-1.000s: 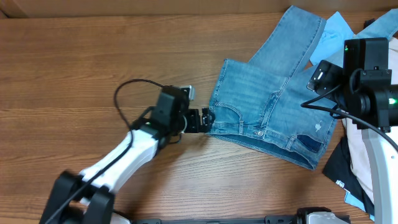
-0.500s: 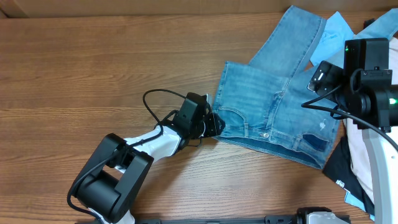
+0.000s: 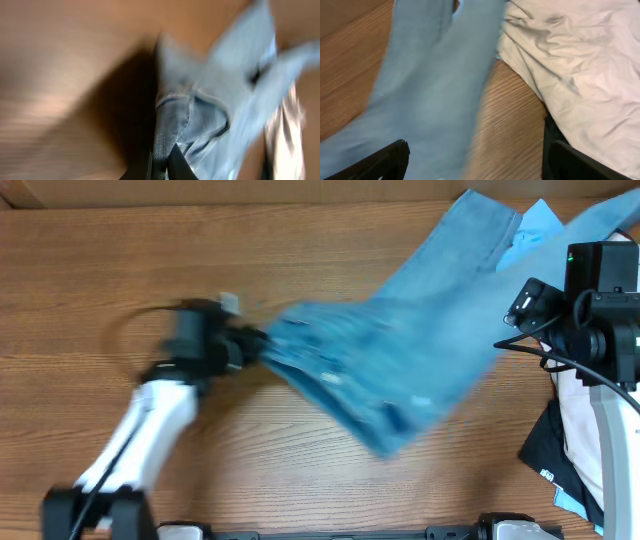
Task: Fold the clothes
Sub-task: 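Drag the jeans leftward with the left gripper onto the table center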
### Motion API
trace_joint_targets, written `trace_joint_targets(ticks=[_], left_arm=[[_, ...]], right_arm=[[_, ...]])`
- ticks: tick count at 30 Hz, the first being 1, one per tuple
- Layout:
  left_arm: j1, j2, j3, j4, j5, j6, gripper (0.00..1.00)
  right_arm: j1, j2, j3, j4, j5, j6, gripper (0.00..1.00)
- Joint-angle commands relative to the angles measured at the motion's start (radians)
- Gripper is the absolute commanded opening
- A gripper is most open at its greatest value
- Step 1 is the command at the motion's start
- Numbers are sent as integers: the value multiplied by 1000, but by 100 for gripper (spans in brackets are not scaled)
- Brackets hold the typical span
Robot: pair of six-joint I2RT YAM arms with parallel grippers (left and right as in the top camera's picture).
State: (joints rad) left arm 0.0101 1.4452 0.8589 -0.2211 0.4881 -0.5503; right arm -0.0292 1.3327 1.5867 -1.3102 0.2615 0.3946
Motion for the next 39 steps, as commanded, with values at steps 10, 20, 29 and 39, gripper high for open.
trace_joint_targets(ticks=[10, 20, 29, 39], left_arm=[[478, -49, 237, -419, 87, 182, 100], [255, 99, 97, -593, -77, 167, 100], [192, 288, 18, -438, -114, 98, 67], [493, 168, 207, -673, -372, 118, 4]], right_arm=[[-8, -8, 17, -8, -2, -3, 93], [-8, -8, 17, -14, -2, -3, 93], [-8, -8, 17, -25, -1, -6, 93], [-8, 1, 17, -14, 6, -6, 95]])
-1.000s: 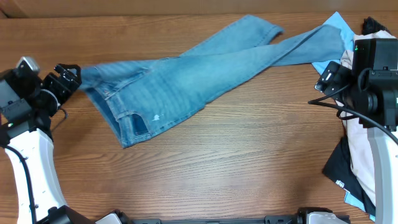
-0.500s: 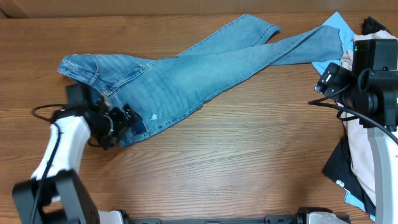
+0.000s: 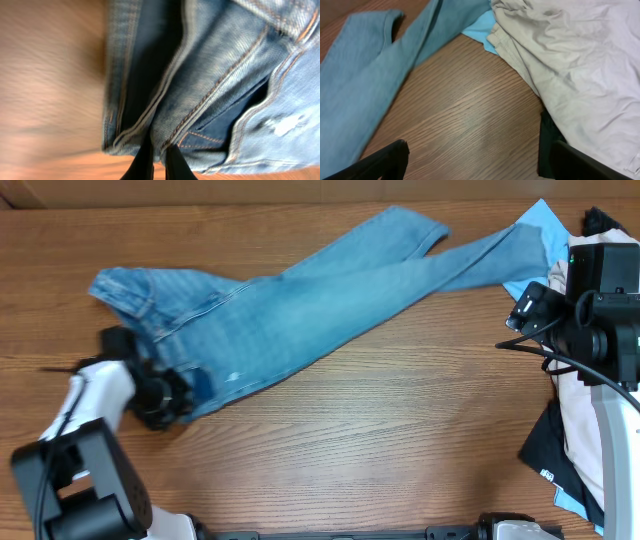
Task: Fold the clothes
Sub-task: 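Drag the jeans leftward with the left gripper onto the table center, then grasp the right jeans leg hem with the right gripper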
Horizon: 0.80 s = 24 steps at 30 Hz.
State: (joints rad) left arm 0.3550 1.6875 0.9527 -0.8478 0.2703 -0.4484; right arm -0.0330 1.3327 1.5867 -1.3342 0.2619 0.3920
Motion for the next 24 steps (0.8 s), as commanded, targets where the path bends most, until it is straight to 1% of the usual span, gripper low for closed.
trace_joint_targets(ticks=[1, 2, 3, 4, 6, 7, 9, 10, 11, 13, 17, 19, 24], left_arm=[[200, -91, 156, -67, -156, 23, 4], [271, -111, 219, -85, -154, 21, 4], [307, -116, 250, -89, -147, 18, 4], [362, -120, 298, -94, -140, 14, 7], [430, -121, 360, -121, -79, 15, 17], [456, -121, 379, -143, -22, 22, 25], [470, -121, 378, -154, 17, 39, 27], [468, -119, 376, -161, 14, 44, 29], [460, -116, 374, -172, 4, 50, 42], [449, -113, 372, -177, 3, 60, 51], [411, -112, 372, -183, 4, 60, 52], [372, -111, 372, -188, 3, 65, 51], [269, -110, 354, -187, -45, 76, 51]], right_arm=[[-4, 7, 17, 14, 5, -3, 96], [-4, 15, 17, 16, 5, -3, 96], [-4, 20, 17, 16, 5, -3, 96], [-4, 31, 17, 17, 5, -3, 97], [-4, 53, 17, 17, 4, -3, 97], [-4, 72, 17, 20, -10, -3, 97], [-4, 108, 17, 34, -52, -3, 97], [-4, 125, 17, 42, -71, -4, 97], [-4, 154, 17, 53, -96, -4, 97], [-4, 217, 17, 67, -139, -4, 97], [-4, 334, 17, 74, -225, -3, 97], [-4, 433, 17, 84, -309, -3, 97], [-4, 577, 17, 148, -450, -3, 96]])
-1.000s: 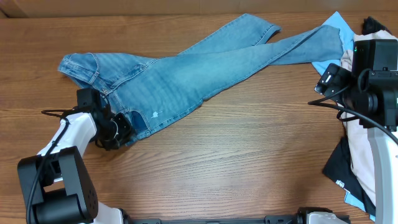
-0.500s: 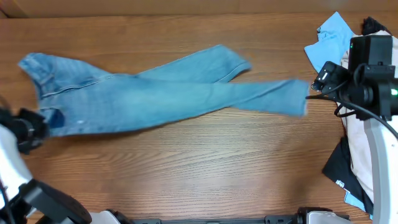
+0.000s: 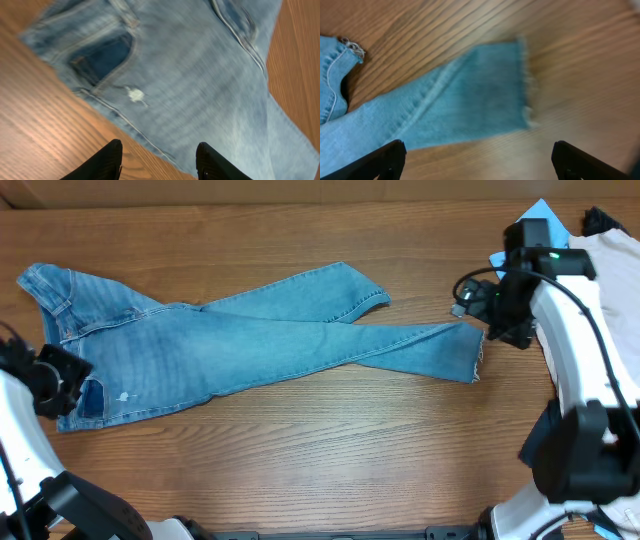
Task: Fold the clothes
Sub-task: 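Grasp the right jeans leg hem with the right gripper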
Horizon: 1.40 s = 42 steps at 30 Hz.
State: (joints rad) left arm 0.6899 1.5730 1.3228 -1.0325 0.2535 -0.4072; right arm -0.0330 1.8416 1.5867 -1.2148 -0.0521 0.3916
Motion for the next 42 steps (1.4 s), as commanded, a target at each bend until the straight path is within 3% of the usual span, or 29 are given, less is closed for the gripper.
trace_joint_targets(ticks=[1, 9, 22, 26, 27, 28, 33, 35, 39, 42], left_arm=[[-87, 5, -19, -1, -39, 35, 51], [-274, 10, -32, 0, -144, 38, 52], [-339, 10, -32, -4, -206, 38, 54], [-339, 10, -32, -4, -209, 38, 56], [-339, 10, -32, -3, -209, 38, 56], [-339, 10, -32, -3, -209, 38, 56], [-339, 10, -32, -3, -210, 38, 56], [-339, 10, -32, -2, -213, 38, 56], [-339, 10, -32, -2, -213, 39, 56], [-339, 10, -32, -2, -213, 46, 56]], right_arm=[[-4, 86, 17, 38, -149, -3, 96], [-4, 230, 17, 138, -179, 66, 96], [36, 246, -85, 321, -178, 211, 75], [39, 246, -127, 375, -177, 216, 46], [39, 246, -128, 378, -175, 215, 30], [39, 246, -127, 381, -174, 215, 4], [32, 223, -34, 338, -173, 145, 4], [30, 182, 81, 274, -167, 124, 4], [39, 96, 298, 68, -114, 45, 4], [48, 39, 352, -120, -10, 45, 4]])
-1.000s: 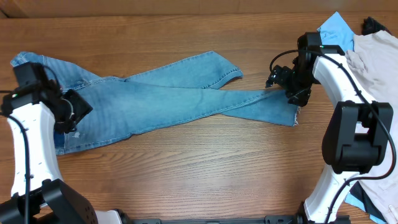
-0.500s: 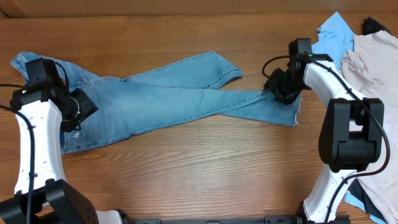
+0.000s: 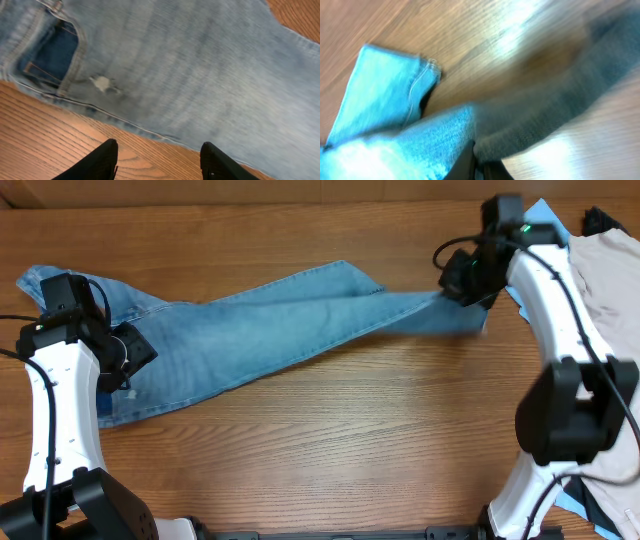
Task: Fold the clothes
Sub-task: 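Grasp the right jeans leg hem with the right gripper, then pull the leg hem rightward with the right gripper to straighten the legs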
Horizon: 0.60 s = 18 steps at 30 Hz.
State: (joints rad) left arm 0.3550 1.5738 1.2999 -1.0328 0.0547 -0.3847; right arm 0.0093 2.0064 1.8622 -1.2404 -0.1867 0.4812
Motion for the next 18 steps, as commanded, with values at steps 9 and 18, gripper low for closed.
trace_joint_targets(ticks=[9, 18], left_arm=[[-4, 9, -9, 4, -14, 27, 58], [-4, 9, -9, 1, -14, 34, 60]], right_arm=[[14, -143, -126, -438, 220, -227, 9], [-5, -144, -268, -162, 238, -220, 4]])
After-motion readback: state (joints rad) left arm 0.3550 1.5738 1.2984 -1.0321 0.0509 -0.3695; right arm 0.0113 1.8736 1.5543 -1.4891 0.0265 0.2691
